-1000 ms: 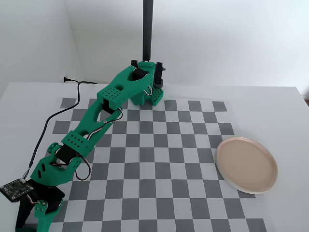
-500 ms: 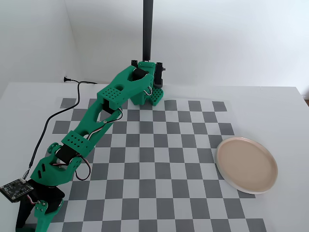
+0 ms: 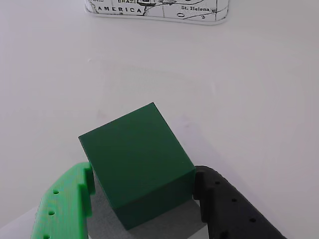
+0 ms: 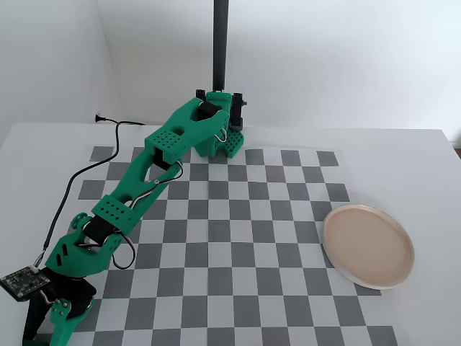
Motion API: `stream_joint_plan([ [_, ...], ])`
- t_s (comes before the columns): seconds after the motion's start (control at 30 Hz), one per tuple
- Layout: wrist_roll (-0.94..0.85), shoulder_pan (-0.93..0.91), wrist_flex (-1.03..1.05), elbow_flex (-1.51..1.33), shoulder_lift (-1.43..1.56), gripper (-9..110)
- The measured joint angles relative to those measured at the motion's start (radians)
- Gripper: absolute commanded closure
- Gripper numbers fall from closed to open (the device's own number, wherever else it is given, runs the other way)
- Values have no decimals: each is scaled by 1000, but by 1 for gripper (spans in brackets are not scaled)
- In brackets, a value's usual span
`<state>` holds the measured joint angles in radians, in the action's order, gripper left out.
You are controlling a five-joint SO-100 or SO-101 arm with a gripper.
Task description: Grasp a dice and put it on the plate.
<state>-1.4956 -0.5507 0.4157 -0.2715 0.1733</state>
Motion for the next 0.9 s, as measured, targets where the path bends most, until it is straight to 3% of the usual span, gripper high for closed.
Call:
stream_joint_plan([
  [0.9,-8,0,0,0,0,90],
])
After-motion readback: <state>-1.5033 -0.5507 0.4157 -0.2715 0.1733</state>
